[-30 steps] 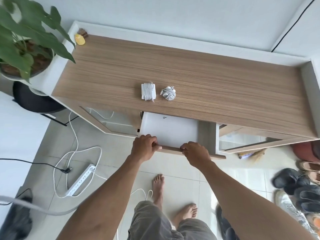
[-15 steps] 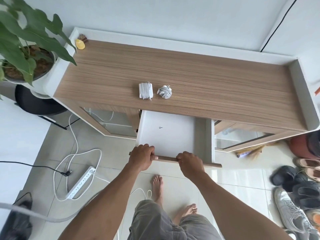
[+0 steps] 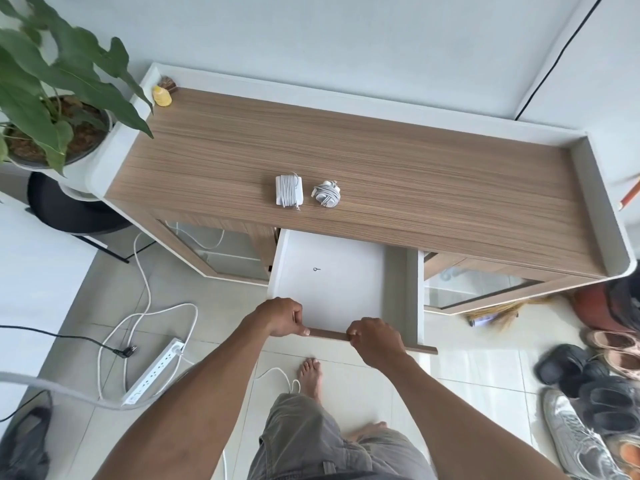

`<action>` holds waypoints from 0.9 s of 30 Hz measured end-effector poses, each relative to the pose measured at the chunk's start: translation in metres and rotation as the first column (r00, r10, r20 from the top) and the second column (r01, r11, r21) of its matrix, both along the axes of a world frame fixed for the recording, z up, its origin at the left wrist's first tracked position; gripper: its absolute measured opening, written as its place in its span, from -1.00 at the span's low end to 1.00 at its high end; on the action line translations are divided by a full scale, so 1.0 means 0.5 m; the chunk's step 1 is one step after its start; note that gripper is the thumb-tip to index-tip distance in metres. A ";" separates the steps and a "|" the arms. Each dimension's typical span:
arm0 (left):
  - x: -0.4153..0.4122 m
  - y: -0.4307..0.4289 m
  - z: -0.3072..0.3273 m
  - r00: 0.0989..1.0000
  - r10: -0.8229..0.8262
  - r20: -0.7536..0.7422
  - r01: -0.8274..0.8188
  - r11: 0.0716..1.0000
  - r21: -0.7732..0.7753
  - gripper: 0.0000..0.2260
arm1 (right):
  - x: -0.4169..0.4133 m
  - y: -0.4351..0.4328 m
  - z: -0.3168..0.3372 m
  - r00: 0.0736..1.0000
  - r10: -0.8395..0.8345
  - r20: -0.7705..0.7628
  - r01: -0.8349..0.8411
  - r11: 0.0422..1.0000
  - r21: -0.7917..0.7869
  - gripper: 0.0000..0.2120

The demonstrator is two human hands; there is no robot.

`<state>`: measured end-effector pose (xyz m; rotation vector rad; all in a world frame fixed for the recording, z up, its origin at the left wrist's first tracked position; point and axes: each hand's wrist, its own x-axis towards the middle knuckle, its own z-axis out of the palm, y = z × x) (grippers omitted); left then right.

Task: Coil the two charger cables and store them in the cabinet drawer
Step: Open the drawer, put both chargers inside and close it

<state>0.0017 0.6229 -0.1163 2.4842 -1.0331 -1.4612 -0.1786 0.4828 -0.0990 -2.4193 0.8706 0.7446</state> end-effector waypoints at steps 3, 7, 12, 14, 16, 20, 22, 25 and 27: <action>0.004 -0.012 0.017 1.000 -0.022 -0.009 0.022 0.999 0.040 -0.72 | 0.008 -0.010 0.002 0.999 0.009 -0.033 -0.008 0.999 0.036 -0.75; 0.013 -0.025 0.037 0.994 -0.074 -0.078 0.085 0.985 0.149 -0.58 | 0.009 -0.006 0.001 0.995 0.072 -0.073 -0.068 0.996 0.055 -0.71; 0.017 -0.019 0.030 0.994 -0.012 -0.112 0.029 0.988 0.153 -0.67 | 0.013 -0.017 0.000 0.985 0.109 -0.132 -0.091 0.986 0.138 -0.72; 0.018 -0.013 0.023 0.991 0.065 -0.119 -0.054 0.994 0.099 -0.69 | 0.023 -0.029 0.003 0.986 0.091 -0.143 -0.063 0.980 0.191 -0.76; 0.023 -0.010 0.020 0.990 0.125 -0.065 -0.123 0.992 0.036 -0.69 | 0.042 -0.041 0.008 0.987 0.072 -0.145 -0.042 0.978 0.203 -0.79; 0.049 -0.035 0.035 0.982 0.180 0.050 -0.175 0.980 -0.093 -0.80 | 0.104 -0.065 0.024 0.994 0.054 -0.098 -0.040 0.989 0.142 -0.73; 0.071 -0.061 0.051 0.976 0.202 0.077 -0.189 0.970 -0.156 -0.85 | 0.140 -0.077 0.038 0.998 0.043 -0.050 -0.038 0.994 0.106 -0.70; 0.111 -0.106 0.076 0.944 0.299 0.137 -0.250 0.923 -0.291 -0.86 | 0.196 -0.101 0.068 0.998 -0.009 0.065 0.007 1.000 0.027 -0.72; 0.136 -0.133 0.096 0.911 0.375 0.174 -0.280 0.869 -0.408 -0.88 | 0.237 -0.120 0.089 0.985 -0.070 0.160 0.072 0.997 -0.011 -0.75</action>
